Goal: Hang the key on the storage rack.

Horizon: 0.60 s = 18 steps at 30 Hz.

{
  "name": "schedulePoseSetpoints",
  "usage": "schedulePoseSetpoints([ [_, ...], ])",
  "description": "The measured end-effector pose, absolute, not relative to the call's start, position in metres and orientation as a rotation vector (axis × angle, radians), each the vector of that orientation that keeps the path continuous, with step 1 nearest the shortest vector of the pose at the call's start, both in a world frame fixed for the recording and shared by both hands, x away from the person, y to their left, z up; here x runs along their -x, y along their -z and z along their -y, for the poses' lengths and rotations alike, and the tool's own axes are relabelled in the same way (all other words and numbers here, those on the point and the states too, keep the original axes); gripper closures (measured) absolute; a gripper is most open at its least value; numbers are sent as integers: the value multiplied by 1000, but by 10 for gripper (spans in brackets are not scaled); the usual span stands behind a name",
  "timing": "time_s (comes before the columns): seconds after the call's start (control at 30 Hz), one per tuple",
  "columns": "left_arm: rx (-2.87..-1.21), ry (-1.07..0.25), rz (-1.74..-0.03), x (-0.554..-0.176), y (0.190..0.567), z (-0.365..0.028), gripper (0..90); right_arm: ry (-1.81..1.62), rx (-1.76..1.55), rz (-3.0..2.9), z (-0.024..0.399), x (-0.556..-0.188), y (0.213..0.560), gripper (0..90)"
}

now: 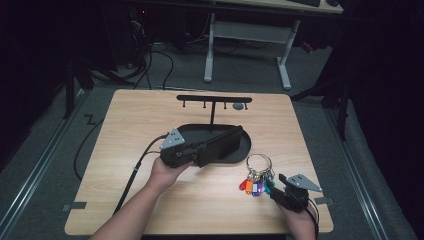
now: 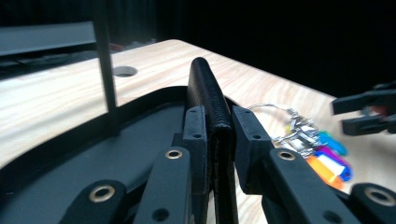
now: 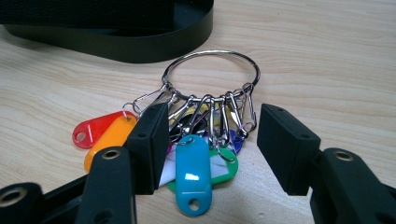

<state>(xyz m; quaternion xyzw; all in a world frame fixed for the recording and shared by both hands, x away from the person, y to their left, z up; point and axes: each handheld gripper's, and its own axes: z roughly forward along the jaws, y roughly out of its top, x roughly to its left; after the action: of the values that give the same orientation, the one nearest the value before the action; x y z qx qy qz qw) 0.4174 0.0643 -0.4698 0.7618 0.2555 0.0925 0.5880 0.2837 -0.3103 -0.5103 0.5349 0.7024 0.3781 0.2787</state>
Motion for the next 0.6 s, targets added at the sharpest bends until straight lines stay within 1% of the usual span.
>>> schedulePoseSetpoints([
  [0.07, -1775, -220, -597, -420, 471, -65, 764, -1017, -1436, -1891, 310, -284, 511, 441],
  [0.27, -1815, -353, -650, -425, 473, -68, 709, -1013, -1431, -1894, 310, -284, 511, 440],
  [0.47, -1820, -380, -672, -439, 478, -66, 705, -1018, -1432, -1888, 309, -283, 510, 438],
  [0.6, -1835, -422, -698, -443, 481, -65, 668, -1021, -1435, -1888, 310, -283, 510, 437],
])
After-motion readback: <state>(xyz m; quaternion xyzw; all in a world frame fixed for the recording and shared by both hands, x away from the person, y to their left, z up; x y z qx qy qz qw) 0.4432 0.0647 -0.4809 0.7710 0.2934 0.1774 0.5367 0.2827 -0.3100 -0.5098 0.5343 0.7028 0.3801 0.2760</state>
